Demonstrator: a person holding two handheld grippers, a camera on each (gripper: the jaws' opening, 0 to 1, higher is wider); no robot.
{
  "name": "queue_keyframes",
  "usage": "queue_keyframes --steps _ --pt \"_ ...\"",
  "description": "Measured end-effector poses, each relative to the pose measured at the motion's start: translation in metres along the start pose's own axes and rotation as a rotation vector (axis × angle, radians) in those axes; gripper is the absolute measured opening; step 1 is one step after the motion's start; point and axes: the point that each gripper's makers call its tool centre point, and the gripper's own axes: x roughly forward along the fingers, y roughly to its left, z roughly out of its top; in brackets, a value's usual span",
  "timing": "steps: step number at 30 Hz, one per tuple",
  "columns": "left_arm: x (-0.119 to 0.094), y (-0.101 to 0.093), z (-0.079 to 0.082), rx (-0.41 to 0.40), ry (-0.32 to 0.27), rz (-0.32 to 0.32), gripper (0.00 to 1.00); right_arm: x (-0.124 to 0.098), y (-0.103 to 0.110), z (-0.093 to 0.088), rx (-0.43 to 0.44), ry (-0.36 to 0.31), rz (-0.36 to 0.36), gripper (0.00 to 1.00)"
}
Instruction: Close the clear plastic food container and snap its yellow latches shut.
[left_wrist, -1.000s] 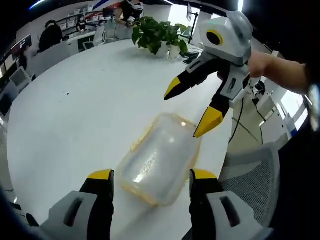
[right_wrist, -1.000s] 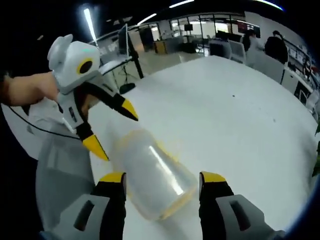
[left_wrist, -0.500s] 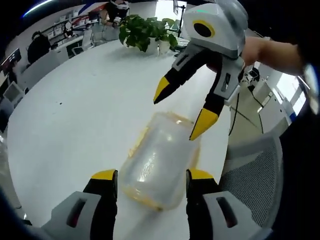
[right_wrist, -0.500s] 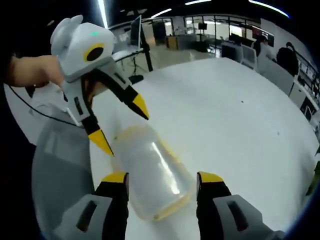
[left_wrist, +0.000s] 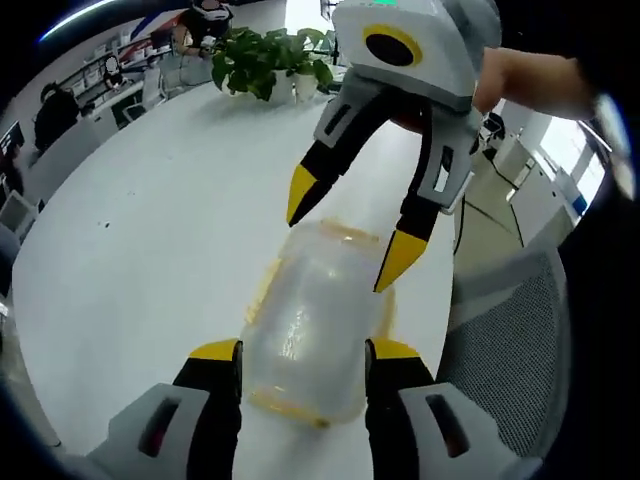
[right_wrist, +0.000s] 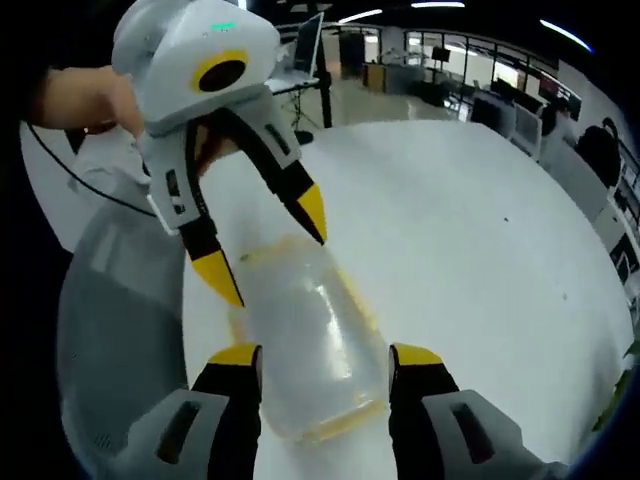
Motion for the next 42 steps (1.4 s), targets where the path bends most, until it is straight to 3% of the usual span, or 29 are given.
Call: queue_keyframes --steps 32,42 --pt "0.021 -0.013 0.002 0.087 0.036 -0.053 0.37 0.019 0.009 -0.005 -0.109 0.065 0.054 0.43" --pt "0.026 -0.014 0.003 0.063 0.02 -0.056 0.38 0.023 0.009 -0.004 -0.119 0.061 0.064 0.43"
